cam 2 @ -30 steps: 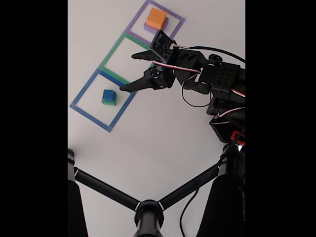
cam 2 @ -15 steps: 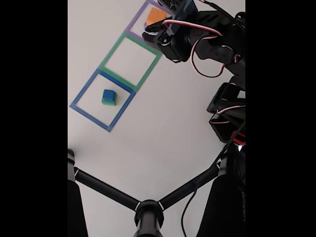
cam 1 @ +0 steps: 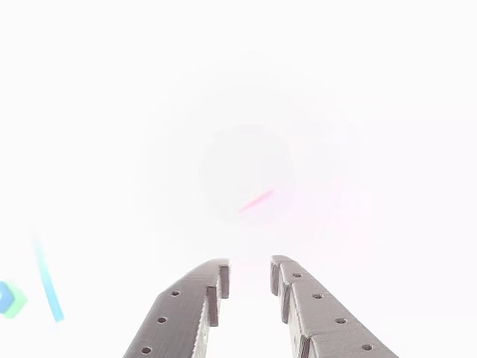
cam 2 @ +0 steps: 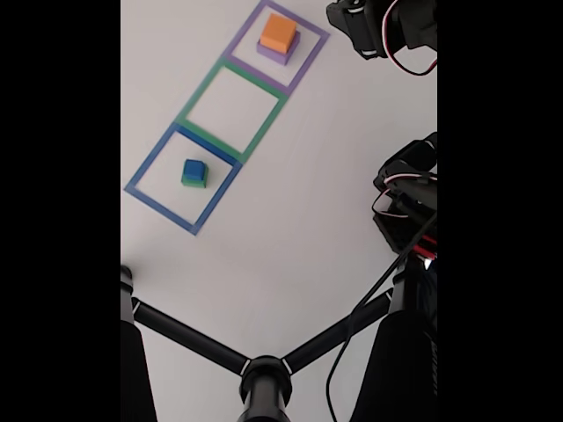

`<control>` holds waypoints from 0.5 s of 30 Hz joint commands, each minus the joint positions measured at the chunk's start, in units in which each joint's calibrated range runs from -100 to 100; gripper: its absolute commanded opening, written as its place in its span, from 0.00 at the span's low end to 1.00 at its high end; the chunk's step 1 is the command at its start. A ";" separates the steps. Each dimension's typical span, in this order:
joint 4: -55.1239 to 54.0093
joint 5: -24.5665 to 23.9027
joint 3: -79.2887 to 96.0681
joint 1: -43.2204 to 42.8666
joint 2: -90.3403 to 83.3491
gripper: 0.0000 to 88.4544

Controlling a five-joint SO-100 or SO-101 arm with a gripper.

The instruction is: Tower of hanoi

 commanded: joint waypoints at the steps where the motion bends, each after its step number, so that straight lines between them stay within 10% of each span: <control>1: -1.89 0.39 1.09 3.63 -0.29 0.13; 15: -22.94 0.39 27.73 8.14 -6.18 0.28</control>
